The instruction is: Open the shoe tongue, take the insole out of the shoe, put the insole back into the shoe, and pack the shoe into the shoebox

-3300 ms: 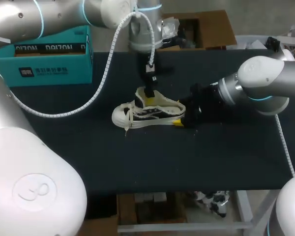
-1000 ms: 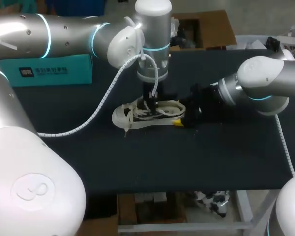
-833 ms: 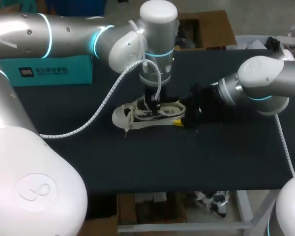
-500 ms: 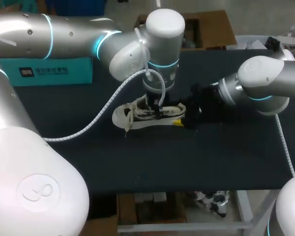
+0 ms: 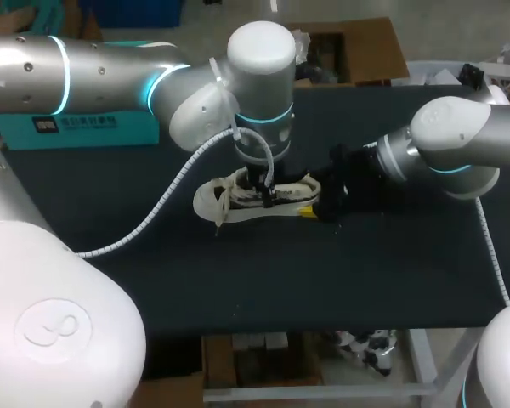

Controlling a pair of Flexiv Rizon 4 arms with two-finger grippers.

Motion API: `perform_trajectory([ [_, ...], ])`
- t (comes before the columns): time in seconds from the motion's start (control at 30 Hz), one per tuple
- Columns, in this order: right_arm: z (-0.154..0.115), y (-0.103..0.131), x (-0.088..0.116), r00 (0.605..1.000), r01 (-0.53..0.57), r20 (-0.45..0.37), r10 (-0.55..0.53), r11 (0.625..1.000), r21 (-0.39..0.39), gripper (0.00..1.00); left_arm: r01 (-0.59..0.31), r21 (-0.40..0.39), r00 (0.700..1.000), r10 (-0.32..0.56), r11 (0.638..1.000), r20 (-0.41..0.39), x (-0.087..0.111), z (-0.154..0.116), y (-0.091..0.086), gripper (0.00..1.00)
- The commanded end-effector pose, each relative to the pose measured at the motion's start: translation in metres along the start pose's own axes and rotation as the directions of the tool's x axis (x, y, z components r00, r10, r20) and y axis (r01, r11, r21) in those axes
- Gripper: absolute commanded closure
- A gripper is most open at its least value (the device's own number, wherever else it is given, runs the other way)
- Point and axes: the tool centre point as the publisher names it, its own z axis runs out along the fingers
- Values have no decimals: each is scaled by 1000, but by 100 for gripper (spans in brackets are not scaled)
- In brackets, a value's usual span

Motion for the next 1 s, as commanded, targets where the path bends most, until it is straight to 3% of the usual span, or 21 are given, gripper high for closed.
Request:
perform_trajectory([
  [0.03, 8, -8, -3, 1000, 2, 0, -2, 1000, -3, 100, -1, 76, 1000, 0, 997, 11, 4, 10, 11, 100],
  [0.43, 8, -8, -3, 1000, 2, 0, -2, 1000, -3, 100, 0, 140, 999, 5, 990, -36, 1, -41, -7, 100],
  [0.8, 8, -8, -3, 1000, 2, 0, -2, 1000, -3, 100, 14, 191, 996, 4, 982, -93, -1, -70, -6, 100],
  [1.0, 8, -8, -3, 1000, 2, 0, -2, 1000, -3, 100, 32, 196, 986, 1, 980, -164, -1, -70, -9, 100],
])
